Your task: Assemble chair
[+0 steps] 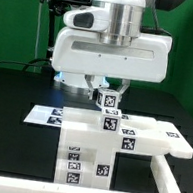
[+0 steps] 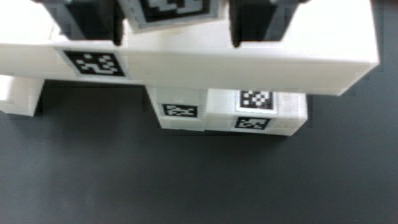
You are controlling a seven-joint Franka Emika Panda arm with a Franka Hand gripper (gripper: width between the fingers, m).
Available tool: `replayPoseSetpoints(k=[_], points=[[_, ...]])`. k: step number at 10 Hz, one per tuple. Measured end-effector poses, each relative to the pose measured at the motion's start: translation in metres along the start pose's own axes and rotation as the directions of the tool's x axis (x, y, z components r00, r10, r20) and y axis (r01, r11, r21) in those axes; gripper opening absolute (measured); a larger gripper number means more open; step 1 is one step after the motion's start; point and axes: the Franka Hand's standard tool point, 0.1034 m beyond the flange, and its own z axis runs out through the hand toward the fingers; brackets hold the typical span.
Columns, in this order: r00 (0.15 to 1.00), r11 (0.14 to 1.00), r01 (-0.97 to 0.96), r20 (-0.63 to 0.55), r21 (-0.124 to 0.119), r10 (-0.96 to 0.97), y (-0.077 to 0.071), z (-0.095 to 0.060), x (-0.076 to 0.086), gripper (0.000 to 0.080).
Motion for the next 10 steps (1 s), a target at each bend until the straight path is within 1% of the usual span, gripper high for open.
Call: replayPoseSetpoints(k=[2,4,10], points=[[1.0,1.0,-0.024,0.004,0.0,0.024,-0.0044,0.0019,-0.0025,0.0284],[0.999,0.999,-0.032,0.009,-0.001,0.032,-0.0012,0.0041,-0.005,0.0284],[0.999,0.999,-0.033,0.004,-0.005,0.033,0.0017,0.007,-0.0039,0.0284]])
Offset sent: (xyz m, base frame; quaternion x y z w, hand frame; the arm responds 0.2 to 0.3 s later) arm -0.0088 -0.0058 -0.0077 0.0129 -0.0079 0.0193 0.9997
